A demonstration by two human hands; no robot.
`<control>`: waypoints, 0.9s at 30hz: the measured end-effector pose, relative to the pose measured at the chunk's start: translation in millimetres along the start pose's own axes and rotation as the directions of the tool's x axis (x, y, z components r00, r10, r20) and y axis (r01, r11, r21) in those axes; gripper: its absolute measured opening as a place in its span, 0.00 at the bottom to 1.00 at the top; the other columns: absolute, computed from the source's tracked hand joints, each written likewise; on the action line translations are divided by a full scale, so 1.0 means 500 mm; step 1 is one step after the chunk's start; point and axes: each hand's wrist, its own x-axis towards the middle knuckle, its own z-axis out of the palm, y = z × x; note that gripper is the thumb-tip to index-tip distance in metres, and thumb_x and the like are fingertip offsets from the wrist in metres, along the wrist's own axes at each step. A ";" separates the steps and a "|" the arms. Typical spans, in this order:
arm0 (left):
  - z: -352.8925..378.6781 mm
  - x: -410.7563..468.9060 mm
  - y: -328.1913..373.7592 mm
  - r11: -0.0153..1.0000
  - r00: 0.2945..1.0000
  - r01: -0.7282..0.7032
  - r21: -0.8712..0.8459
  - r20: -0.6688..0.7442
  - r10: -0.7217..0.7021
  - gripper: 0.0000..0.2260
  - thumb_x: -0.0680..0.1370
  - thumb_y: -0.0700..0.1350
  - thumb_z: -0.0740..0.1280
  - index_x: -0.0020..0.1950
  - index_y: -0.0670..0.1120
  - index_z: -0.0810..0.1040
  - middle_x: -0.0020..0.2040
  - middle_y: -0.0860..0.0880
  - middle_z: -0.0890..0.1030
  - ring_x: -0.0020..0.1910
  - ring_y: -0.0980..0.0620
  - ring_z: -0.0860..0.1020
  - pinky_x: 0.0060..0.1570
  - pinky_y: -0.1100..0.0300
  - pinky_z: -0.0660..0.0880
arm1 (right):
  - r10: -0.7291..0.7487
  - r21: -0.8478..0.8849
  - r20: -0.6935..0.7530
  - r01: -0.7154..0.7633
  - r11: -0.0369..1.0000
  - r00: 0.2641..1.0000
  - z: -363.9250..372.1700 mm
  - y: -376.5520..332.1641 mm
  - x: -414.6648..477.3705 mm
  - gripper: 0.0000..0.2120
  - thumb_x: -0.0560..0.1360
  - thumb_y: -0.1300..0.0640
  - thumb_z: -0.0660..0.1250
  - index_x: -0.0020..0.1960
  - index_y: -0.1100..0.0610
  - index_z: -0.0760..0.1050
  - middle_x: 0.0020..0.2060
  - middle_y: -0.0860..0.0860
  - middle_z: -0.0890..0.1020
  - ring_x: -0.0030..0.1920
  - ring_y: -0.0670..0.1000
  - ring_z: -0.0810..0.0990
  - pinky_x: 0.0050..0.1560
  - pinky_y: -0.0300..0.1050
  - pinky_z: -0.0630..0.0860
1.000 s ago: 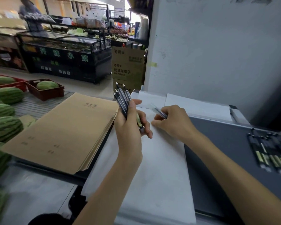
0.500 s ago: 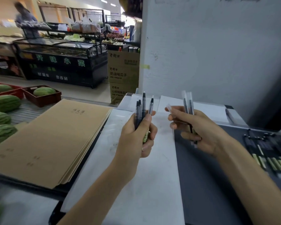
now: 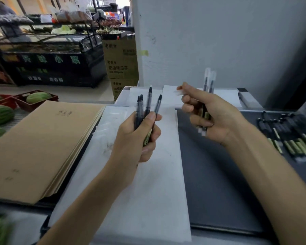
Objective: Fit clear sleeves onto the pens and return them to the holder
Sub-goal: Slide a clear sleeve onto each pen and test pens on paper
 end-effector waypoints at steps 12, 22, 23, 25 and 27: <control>-0.007 0.004 -0.007 0.997 0.994 0.037 0.063 0.104 -0.043 0.11 0.79 0.55 0.65 0.47 0.49 0.82 0.32 0.49 0.74 0.20 0.56 0.61 0.21 0.68 0.56 | -0.199 -0.150 -0.089 0.185 0.971 0.976 0.009 0.012 -0.013 0.10 0.74 0.50 0.78 0.48 0.54 0.80 0.50 0.50 0.88 0.38 0.44 0.80 0.19 0.34 0.59; -0.002 -0.002 0.002 0.989 0.994 0.078 0.123 0.063 -0.086 0.12 0.86 0.50 0.61 0.52 0.44 0.78 0.31 0.50 0.74 0.20 0.57 0.62 0.20 0.67 0.58 | -0.307 -0.208 -0.122 0.278 0.938 0.944 0.014 0.015 -0.017 0.05 0.74 0.51 0.79 0.44 0.50 0.84 0.49 0.53 0.89 0.37 0.44 0.80 0.20 0.35 0.60; -0.001 -0.003 0.003 0.988 0.994 0.081 0.130 0.063 -0.089 0.12 0.86 0.50 0.61 0.52 0.44 0.78 0.31 0.50 0.74 0.20 0.57 0.62 0.20 0.67 0.58 | -0.307 -0.211 -0.124 0.277 0.937 0.944 0.015 0.015 -0.018 0.05 0.74 0.51 0.79 0.45 0.50 0.84 0.49 0.53 0.89 0.37 0.44 0.80 0.20 0.36 0.60; 0.001 -0.004 0.005 0.987 0.994 0.086 0.139 0.061 -0.095 0.12 0.86 0.51 0.61 0.52 0.44 0.78 0.30 0.50 0.74 0.20 0.57 0.62 0.20 0.68 0.58 | -0.304 -0.220 -0.132 0.271 0.937 0.944 0.016 0.016 -0.019 0.07 0.74 0.51 0.79 0.49 0.51 0.84 0.49 0.54 0.89 0.38 0.44 0.80 0.20 0.36 0.60; 0.002 -0.004 0.005 0.986 0.994 0.086 0.142 0.062 -0.095 0.12 0.86 0.51 0.61 0.52 0.44 0.78 0.30 0.50 0.73 0.20 0.58 0.62 0.20 0.68 0.58 | -0.300 -0.227 -0.138 0.265 0.937 0.944 0.017 0.016 -0.019 0.11 0.73 0.51 0.79 0.52 0.53 0.83 0.49 0.55 0.89 0.38 0.44 0.80 0.21 0.36 0.61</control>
